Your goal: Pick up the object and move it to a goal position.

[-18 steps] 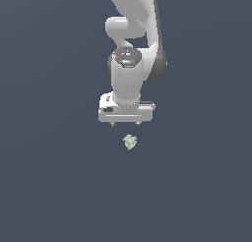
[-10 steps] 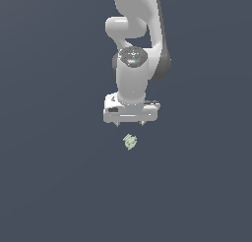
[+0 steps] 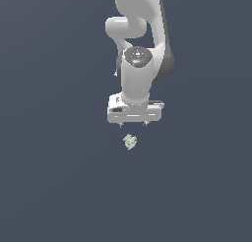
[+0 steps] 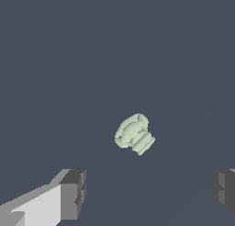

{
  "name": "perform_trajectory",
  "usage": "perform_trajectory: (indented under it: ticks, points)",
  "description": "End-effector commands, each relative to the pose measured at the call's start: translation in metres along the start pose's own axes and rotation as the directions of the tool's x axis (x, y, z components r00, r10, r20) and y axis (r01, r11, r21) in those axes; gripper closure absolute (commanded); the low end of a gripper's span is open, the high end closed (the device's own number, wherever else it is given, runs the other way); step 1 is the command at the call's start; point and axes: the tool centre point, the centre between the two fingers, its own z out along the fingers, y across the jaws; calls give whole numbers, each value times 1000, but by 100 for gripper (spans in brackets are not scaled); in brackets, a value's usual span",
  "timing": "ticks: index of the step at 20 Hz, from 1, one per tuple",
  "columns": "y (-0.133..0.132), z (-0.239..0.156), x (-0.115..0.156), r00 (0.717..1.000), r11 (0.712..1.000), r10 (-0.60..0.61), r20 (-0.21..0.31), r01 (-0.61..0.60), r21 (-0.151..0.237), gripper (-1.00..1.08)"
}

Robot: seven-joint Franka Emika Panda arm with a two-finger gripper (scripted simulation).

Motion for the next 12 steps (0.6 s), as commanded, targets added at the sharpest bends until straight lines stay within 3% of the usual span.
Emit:
perform_trajectory:
  ticks: [1, 12]
  points:
    - [0, 2, 0, 1000, 1000, 12, 0, -12, 1, -92]
    - [2, 21, 0, 984, 984, 176, 4, -176, 4, -92]
